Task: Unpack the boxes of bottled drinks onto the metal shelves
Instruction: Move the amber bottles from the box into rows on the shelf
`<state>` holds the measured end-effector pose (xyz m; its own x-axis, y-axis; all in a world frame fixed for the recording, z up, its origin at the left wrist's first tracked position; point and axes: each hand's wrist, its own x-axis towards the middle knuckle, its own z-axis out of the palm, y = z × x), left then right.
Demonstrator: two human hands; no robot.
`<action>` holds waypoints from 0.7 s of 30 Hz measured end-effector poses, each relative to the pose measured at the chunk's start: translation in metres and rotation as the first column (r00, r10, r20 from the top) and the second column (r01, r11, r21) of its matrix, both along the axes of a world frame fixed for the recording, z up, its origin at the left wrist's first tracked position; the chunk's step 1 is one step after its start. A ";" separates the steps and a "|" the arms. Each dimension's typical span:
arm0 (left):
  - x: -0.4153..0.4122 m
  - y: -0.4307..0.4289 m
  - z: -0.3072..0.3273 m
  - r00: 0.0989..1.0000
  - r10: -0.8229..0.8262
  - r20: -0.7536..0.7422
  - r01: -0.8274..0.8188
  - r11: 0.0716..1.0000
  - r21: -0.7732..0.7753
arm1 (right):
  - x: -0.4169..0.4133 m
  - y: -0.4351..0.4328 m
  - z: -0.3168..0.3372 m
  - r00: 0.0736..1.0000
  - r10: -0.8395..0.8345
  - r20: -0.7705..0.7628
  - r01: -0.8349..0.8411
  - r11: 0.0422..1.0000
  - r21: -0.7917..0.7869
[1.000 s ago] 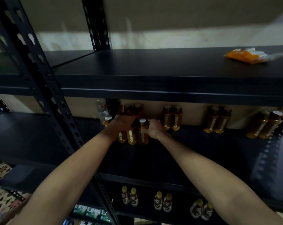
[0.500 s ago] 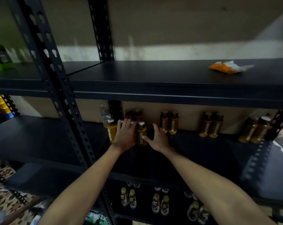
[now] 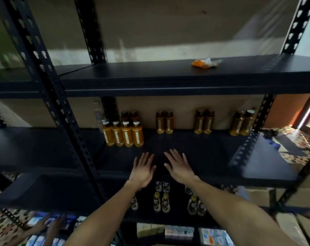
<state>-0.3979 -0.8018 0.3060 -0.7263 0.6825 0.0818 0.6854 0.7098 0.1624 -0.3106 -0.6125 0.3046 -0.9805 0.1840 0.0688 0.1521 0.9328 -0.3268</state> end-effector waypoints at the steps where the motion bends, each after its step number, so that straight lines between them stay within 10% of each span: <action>1: 0.010 0.001 -0.011 1.000 -0.009 -0.023 0.009 1.000 0.003 | 0.015 -0.001 -0.013 1.000 0.007 -0.026 -0.005 0.999 0.049; 9: 0.093 -0.007 -0.084 0.971 -0.143 -0.193 0.154 0.987 0.046 | 0.105 -0.031 -0.094 0.991 -0.025 -0.129 0.054 0.974 0.222; 21: 0.164 -0.028 -0.170 0.927 -0.361 0.103 0.375 0.902 -0.212 | 0.198 -0.065 -0.179 0.972 -0.066 0.224 0.075 0.997 -0.030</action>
